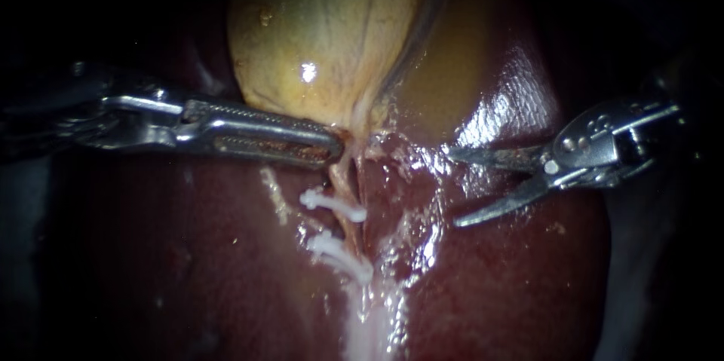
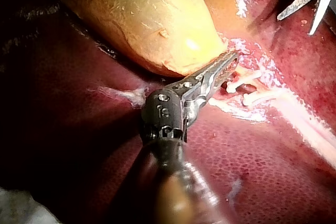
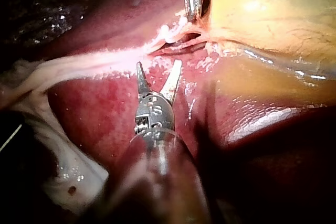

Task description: Go to the cutting position left tube

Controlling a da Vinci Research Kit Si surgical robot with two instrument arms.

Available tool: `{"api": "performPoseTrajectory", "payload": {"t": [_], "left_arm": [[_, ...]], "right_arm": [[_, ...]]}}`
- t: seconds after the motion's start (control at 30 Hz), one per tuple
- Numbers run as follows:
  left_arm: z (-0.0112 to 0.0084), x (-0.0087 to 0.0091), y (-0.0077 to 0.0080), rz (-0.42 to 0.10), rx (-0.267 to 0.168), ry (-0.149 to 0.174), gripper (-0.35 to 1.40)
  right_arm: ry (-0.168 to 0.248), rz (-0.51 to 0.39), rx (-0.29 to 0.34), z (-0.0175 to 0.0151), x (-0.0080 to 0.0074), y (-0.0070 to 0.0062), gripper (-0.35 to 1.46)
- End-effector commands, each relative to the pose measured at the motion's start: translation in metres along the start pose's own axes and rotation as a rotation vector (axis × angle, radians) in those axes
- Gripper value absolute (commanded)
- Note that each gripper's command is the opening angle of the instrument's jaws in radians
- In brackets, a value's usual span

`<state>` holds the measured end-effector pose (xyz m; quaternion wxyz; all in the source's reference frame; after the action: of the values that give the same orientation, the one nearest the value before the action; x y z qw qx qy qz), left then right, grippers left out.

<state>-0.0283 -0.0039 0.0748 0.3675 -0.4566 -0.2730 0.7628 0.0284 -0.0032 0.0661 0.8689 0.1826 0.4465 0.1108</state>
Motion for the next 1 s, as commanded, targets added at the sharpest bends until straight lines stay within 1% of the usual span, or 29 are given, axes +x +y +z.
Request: {"api": "performPoseTrajectory", "payload": {"t": [0.03,0.17,0.27,0.37,0.4,0.5,0.6,0.67,0.83,0.93,1.0], "left_arm": [[-0.0001,0.0000,0.0000,0.000,-0.001,0.000,-0.35],[-0.0007,0.0001,0.0003,0.000,-0.003,-0.001,-0.35],[-0.0020,0.0002,0.0007,-0.002,-0.013,-0.002,-0.35],[-0.0036,0.0008,0.0012,-0.007,-0.014,0.024,-0.35],[-0.0041,0.0010,0.0014,-0.008,-0.011,0.026,-0.35],[-0.0057,0.0017,0.0022,-0.021,-0.007,0.046,-0.35],[-0.0069,0.0023,0.0029,-0.009,-0.001,0.055,-0.35],[-0.0072,0.0024,0.0031,-0.005,0.002,0.059,-0.35],[-0.0069,0.0023,0.0030,-0.004,0.004,0.060,-0.35],[-0.0067,0.0022,0.0030,-0.003,0.005,0.060,-0.35],[-0.0066,0.0022,0.0031,-0.003,0.005,0.061,-0.35]], "right_arm": [[0.000,0.000,0.001,0.0000,0.0000,0.0000,1.37],[0.000,0.000,0.001,0.0000,0.0000,0.0000,1.37],[0.000,0.000,0.000,0.0000,0.0000,0.0000,1.37],[0.000,0.000,0.000,0.0001,0.0000,0.0000,1.37],[0.000,0.000,0.000,0.0001,0.0000,0.0000,1.37],[0.000,0.000,0.000,0.0001,0.0000,0.0000,1.37],[0.000,0.000,0.000,0.0001,0.0000,0.0000,1.37],[0.000,0.000,0.000,0.0002,0.0001,0.0000,1.37],[0.002,-0.001,0.004,0.0005,0.0001,-0.0002,1.37],[0.004,-0.003,0.010,0.0013,0.0000,-0.0005,1.37],[0.007,-0.008,0.020,0.0024,-0.0001,-0.0009,1.37]]}}
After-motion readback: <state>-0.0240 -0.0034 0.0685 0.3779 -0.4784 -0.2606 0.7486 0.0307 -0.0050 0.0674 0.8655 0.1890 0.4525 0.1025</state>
